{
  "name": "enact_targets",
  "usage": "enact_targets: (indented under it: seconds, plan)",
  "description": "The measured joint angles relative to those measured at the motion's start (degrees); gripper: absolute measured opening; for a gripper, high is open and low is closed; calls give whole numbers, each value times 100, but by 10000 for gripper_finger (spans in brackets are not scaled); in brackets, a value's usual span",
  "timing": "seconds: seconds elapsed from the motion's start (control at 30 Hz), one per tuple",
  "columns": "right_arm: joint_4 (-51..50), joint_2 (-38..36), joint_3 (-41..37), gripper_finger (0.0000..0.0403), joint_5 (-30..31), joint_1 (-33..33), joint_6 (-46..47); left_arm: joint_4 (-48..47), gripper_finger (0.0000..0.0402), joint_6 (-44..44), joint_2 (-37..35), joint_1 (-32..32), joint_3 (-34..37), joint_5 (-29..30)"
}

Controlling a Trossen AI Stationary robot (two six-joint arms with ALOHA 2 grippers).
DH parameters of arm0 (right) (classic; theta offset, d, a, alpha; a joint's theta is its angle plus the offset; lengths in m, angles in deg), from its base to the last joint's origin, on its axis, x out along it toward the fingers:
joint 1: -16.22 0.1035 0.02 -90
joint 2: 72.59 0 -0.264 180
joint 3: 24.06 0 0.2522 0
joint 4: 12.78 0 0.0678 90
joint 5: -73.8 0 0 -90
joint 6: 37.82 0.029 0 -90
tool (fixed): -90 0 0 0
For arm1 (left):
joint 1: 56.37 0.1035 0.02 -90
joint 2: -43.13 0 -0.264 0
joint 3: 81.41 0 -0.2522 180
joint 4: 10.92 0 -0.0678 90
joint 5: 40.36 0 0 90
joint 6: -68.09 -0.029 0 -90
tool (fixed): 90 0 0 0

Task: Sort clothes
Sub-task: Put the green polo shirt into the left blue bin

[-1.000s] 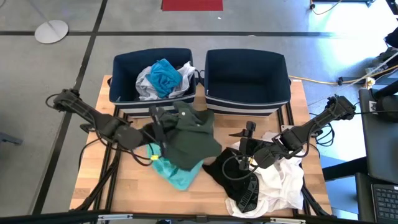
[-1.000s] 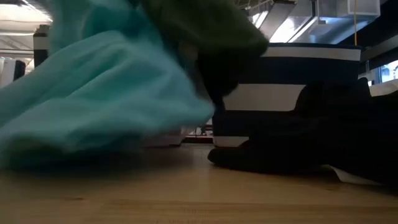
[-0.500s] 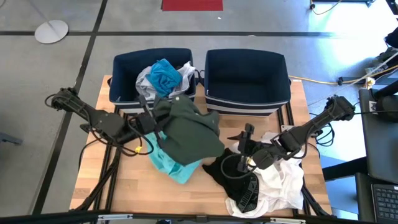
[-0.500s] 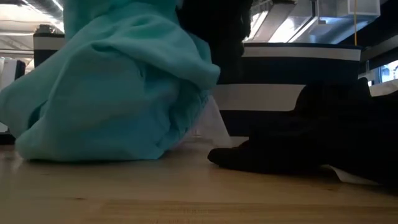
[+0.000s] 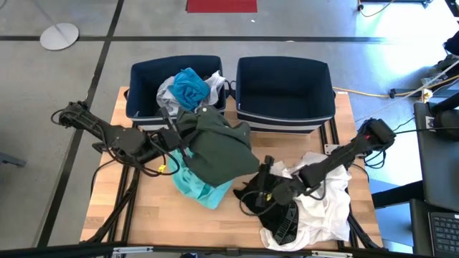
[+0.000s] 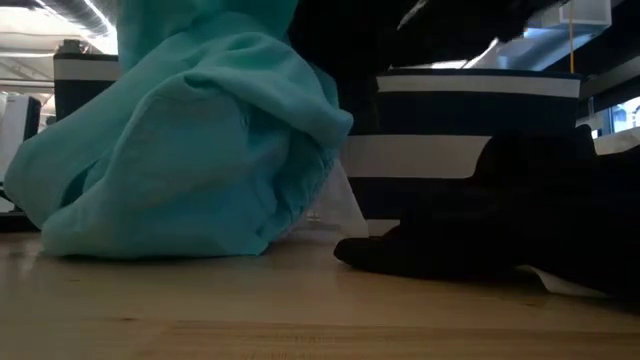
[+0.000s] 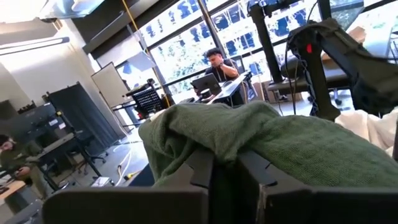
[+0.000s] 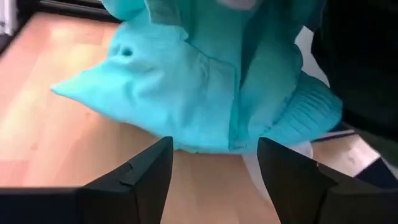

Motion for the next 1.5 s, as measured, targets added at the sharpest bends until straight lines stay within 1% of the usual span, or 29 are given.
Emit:
enact_targets:
  seconds: [0.17, 0.3, 0.4, 0.53, 0.57, 0.7, 0.8, 0.87, 0.9, 1.0, 1.1, 1.13, 1.17, 1.3, 1.4, 1.5]
  plan:
    - [990, 439, -2, 234, 345, -384, -535, 2, 27, 16, 0, 0, 0, -10]
    - [1543, 501, -2, 234, 270, -725, -931, -26, 28, 28, 0, 0, 0, -13]
    - [1890, 495, 0, 234, -265, -969, -1155, -31, 28, 27, 0, 0, 0, -13]
    - [2479, 591, 6, 234, -1394, -1290, -1273, -31, 29, 30, 0, 0, 0, -110]
    - [2554, 649, 5, 234, -1502, -1360, -1278, -33, 29, 65, 0, 0, 0, -155]
    - [3113, 943, 0, 234, -1586, -1588, -1278, -31, 29, 142, 0, 0, 0, -247]
    - [3199, 1081, 2, 227, -1973, -1683, -1278, -27, 29, 138, 0, 0, 0, -248]
    - [3129, 1134, 0, 205, -2026, -1662, -1280, -14, 29, 120, 0, 0, 0, -249]
    - [3112, 1145, 0, 187, -2055, -1659, -1280, -3, 29, 120, 0, 0, 0, -249]
    - [2958, 1148, 0, 117, -2124, -1655, -1280, 33, 29, 117, 0, 0, 0, -251]
    - [2746, 1148, 2, 34, -2120, -1661, -1283, 142, 29, 112, 2, 0, 0, -272]
    - [2693, 1148, 2, 18, -2120, -1661, -1286, 199, 29, 88, 2, 0, 0, -273]
    - [2659, 1148, 2, 11, -2120, -1661, -1285, 274, 29, 19, 2, 0, 0, -273]
    - [2389, 1148, 2, 16, -2273, -1657, -1166, 796, 29, -336, 2, -2, 0, -302]
    - [2243, 1199, 2, 5, -2320, -1633, -1119, 1448, 29, -801, 2, -2, -4, -384]
    - [2187, 1318, 2, 8, -2255, -1565, -1099, 2180, 29, -1397, 2, -7, -5, -457]
